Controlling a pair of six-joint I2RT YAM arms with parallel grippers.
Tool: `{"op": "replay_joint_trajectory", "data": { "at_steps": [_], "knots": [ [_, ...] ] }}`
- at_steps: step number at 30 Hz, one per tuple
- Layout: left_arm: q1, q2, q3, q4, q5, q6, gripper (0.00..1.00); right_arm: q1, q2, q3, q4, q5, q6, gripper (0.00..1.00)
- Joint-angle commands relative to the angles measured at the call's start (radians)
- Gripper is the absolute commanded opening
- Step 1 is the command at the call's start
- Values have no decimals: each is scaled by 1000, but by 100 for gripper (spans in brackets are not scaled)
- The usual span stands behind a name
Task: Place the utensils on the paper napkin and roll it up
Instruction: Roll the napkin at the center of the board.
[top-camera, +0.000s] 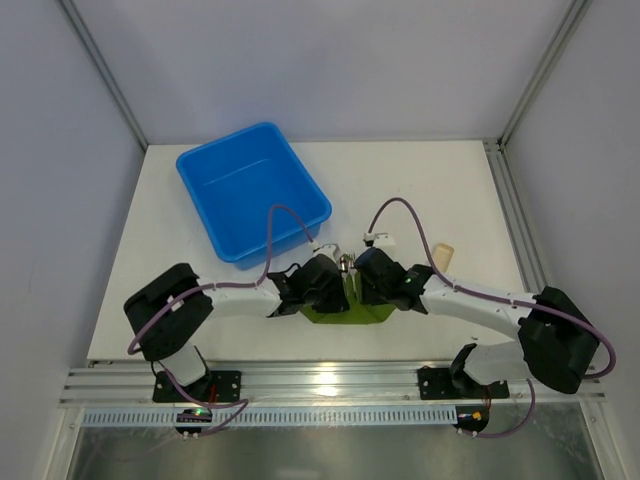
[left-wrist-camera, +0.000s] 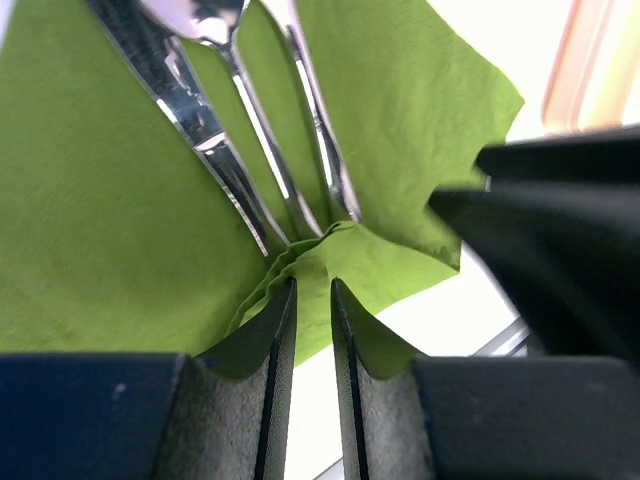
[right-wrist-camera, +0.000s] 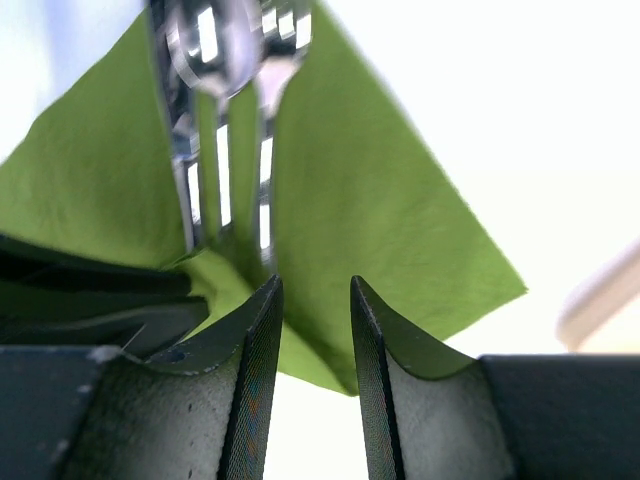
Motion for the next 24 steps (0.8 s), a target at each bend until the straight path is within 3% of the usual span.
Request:
{"op": "replay_joint_trajectory", "data": {
  "at_steps": [1, 9, 24],
  "knots": [
    [-4, 12, 35, 54, 32, 15, 21, -60, -61, -14, -44, 75, 45, 37],
    [-4, 7, 43, 49, 42, 18, 22, -240, -49, -39, -90, 91, 58, 38],
    [-4, 9, 58, 23, 50, 19, 21, -401, -33, -90, -175, 127, 125, 38]
  ]
}}
